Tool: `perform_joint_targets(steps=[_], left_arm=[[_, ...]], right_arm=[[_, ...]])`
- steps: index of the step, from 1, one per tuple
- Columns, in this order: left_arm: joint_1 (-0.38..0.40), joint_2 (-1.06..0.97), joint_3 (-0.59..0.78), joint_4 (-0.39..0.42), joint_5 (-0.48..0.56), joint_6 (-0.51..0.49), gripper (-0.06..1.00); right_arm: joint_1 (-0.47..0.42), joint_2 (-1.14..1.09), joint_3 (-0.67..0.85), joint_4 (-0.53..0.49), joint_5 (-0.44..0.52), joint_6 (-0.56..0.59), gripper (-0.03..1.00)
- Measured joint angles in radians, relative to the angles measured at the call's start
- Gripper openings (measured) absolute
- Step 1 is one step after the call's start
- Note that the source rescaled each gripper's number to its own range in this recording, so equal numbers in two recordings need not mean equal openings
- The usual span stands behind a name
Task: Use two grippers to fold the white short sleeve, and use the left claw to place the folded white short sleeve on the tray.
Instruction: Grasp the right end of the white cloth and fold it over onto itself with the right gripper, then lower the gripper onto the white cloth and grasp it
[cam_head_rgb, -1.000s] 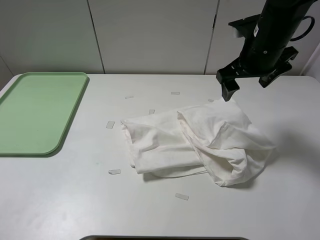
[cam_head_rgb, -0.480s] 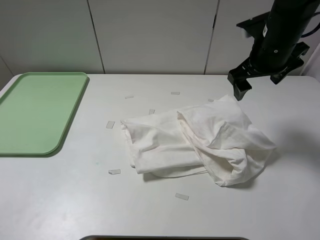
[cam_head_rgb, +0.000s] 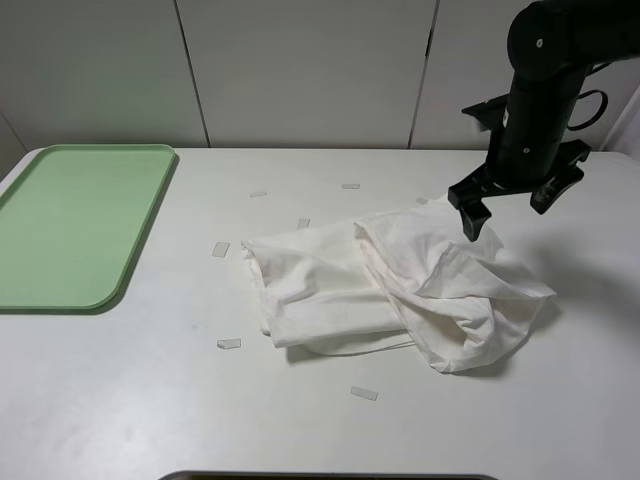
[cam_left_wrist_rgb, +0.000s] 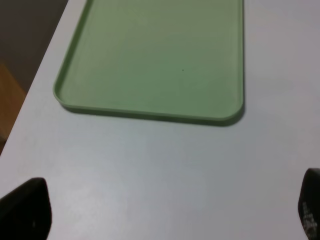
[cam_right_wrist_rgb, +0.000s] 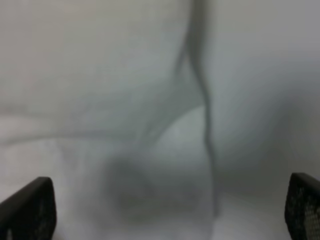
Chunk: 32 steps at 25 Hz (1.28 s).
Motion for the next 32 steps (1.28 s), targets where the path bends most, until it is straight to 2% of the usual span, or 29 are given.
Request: perform_joint_targets(steps=[9, 14, 21, 27, 32], left_arm=[[0.0, 0.0, 0.0, 0.0, 0.0, 0.0, 0.98], [0.0, 0.0, 0.0, 0.0, 0.0, -0.001, 0.98], [0.0, 0.0, 0.0, 0.0, 0.0, -0.001, 0.98], [0.0, 0.0, 0.0, 0.0, 0.001, -0.002, 0.98], [0.0, 0.0, 0.0, 0.0, 0.001, -0.002, 0.98]], right_arm=[[0.0, 0.041, 0.096, 0.056, -0.023, -0.018, 1.0], [0.002, 0.041, 0.206, 0.106, 0.017, -0.022, 1.0], [0.054, -0.01, 0.291, 0.139, 0.016, -0.042, 1.0], [0.083, -0.177, 0.307, 0.161, 0.027, -0.044, 1.0], [0.083, -0.406, 0.307, 0.173, 0.091, -0.044, 1.0]])
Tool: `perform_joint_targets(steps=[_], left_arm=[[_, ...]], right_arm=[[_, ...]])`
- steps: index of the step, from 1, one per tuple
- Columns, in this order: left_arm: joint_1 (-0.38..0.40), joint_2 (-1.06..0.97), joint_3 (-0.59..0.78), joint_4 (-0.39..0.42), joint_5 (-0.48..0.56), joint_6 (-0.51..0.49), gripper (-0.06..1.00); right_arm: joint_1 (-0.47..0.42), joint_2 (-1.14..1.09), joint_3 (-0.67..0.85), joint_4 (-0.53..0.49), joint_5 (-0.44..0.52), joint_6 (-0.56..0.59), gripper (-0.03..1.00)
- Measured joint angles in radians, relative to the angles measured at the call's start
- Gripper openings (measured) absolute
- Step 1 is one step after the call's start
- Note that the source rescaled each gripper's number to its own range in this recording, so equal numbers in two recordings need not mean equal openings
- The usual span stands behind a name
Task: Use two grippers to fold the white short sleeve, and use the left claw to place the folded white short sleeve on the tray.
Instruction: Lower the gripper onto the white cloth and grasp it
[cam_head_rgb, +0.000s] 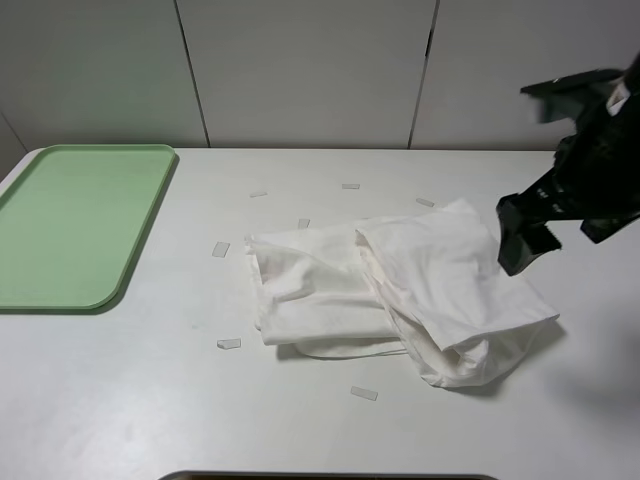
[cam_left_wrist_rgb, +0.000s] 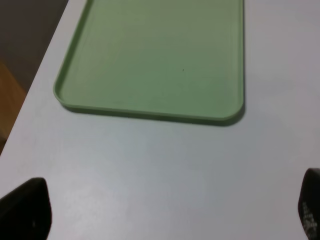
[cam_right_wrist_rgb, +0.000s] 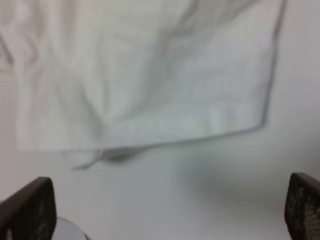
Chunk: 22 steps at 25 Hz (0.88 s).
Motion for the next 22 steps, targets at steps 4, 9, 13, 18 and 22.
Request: perform_joint_targets(steps=[4, 9, 13, 18, 22], left_arm=[[0.0, 0.0, 0.0, 0.0, 0.0, 0.0, 0.98], [0.0, 0.0, 0.0, 0.0, 0.0, 0.0, 0.98], [0.0, 0.0, 0.0, 0.0, 0.0, 0.0, 0.98], [0.0, 0.0, 0.0, 0.0, 0.0, 0.0, 0.98], [0.0, 0.0, 0.0, 0.0, 0.0, 0.0, 0.98]], right_arm=[[0.0, -0.162, 0.0, 0.001, 0.049, 0.001, 1.0], [0.0, -0.459, 0.003, 0.003, 0.099, 0.002, 1.0], [0.0, -0.612, 0.024, 0.003, 0.104, 0.002, 1.0], [0.0, -0.823, 0.114, 0.003, 0.113, 0.002, 1.0], [0.0, -0.892, 0.151, 0.003, 0.114, 0.002, 1.0]])
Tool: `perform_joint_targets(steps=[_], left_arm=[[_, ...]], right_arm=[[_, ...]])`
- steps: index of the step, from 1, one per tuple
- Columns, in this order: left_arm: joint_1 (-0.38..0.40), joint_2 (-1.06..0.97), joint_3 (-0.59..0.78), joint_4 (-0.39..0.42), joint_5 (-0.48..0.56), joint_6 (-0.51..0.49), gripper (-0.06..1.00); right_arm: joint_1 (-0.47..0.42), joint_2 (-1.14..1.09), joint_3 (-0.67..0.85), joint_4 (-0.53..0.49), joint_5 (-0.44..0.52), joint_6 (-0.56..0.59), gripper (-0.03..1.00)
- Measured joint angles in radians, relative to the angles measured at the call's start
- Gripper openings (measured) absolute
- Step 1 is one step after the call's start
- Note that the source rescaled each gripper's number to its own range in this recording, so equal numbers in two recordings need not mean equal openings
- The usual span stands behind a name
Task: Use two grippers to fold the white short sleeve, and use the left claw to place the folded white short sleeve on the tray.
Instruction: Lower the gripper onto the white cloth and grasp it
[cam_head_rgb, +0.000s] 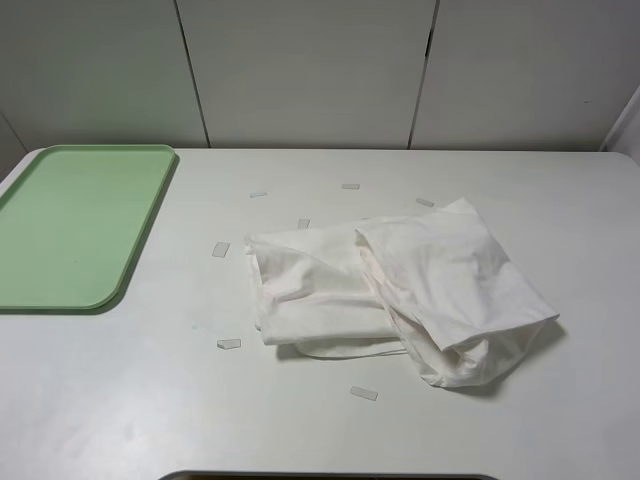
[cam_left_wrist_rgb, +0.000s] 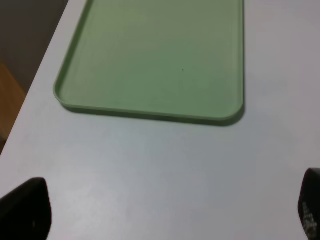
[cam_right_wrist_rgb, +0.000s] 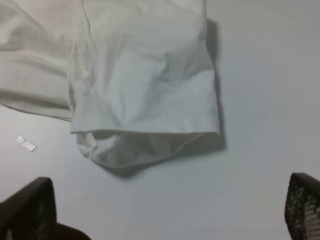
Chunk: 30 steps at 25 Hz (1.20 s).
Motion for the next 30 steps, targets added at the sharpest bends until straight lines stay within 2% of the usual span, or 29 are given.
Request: perform_joint_targets(steps=[2, 9, 16, 20, 25, 28, 30], left_arm=[[0.0, 0.0, 0.0, 0.0, 0.0, 0.0, 0.98], [0.0, 0.0, 0.0, 0.0, 0.0, 0.0, 0.98], [0.0, 0.0, 0.0, 0.0, 0.0, 0.0, 0.98], [0.0, 0.0, 0.0, 0.0, 0.0, 0.0, 0.98], [0.0, 0.0, 0.0, 0.0, 0.0, 0.0, 0.98], [0.0, 0.0, 0.0, 0.0, 0.0, 0.0, 0.98], [0.0, 0.0, 0.0, 0.0, 0.0, 0.0, 0.98]], right_arm=[[0.0, -0.122, 0.059, 0.0, 0.001, 0.0, 1.0], [-0.001, -0.288, 0.162, 0.0, 0.002, 0.0, 1.0], [-0.131, -0.444, 0.292, 0.001, 0.002, 0.0, 1.0], [-0.164, -0.544, 0.303, 0.0, -0.01, 0.0, 1.0], [-0.171, -0.579, 0.31, -0.007, -0.04, 0.0, 1.0], [-0.171, -0.579, 0.318, -0.015, -0.085, 0.0, 1.0], [-0.171, -0.579, 0.325, -0.019, -0.152, 0.0, 1.0]])
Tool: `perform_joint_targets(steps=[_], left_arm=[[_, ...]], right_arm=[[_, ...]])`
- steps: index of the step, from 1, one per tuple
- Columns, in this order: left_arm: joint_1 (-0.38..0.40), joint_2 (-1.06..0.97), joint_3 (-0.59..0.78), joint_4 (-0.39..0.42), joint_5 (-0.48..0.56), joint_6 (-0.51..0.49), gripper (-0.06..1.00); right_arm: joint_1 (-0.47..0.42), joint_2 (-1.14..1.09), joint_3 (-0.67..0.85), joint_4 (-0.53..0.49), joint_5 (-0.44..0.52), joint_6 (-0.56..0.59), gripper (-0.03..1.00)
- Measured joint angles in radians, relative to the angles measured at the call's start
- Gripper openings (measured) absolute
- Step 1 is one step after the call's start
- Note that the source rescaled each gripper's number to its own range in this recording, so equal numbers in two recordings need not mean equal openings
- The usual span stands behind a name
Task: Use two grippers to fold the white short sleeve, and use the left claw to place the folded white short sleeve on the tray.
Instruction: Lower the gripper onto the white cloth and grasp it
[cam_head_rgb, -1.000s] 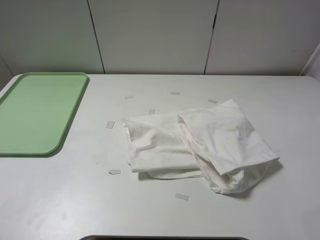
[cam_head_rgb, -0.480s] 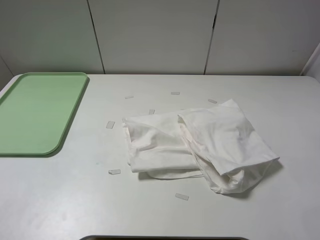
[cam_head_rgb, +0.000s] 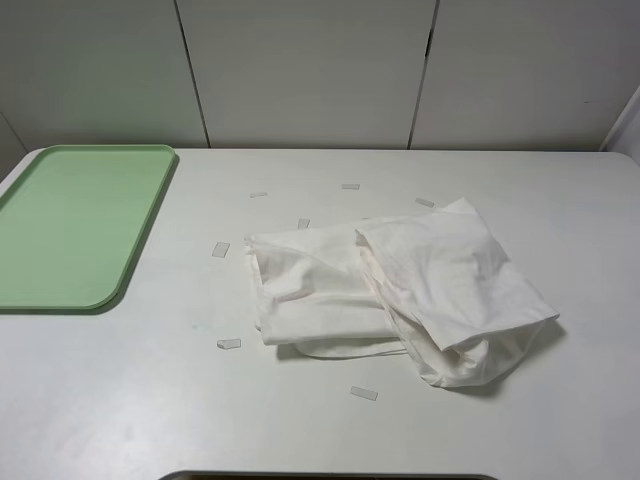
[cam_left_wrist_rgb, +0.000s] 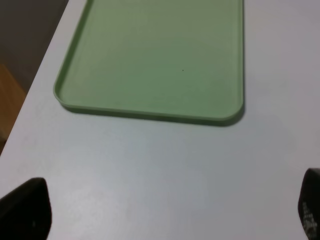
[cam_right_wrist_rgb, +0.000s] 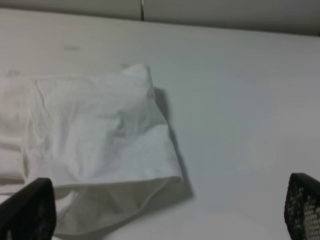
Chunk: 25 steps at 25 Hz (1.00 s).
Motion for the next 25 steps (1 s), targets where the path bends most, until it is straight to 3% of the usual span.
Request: perform_joint_targets(steps=[2, 25], left_arm=[[0.0, 0.0, 0.0, 0.0, -0.001, 0.0, 0.98], [0.0, 0.0, 0.0, 0.0, -0.001, 0.0, 0.98]], right_arm=[[0.0, 0.0, 0.022, -0.001, -0.032, 0.0, 1.0], [0.0, 0.0, 0.03, 0.0, -0.035, 0.0, 1.0]])
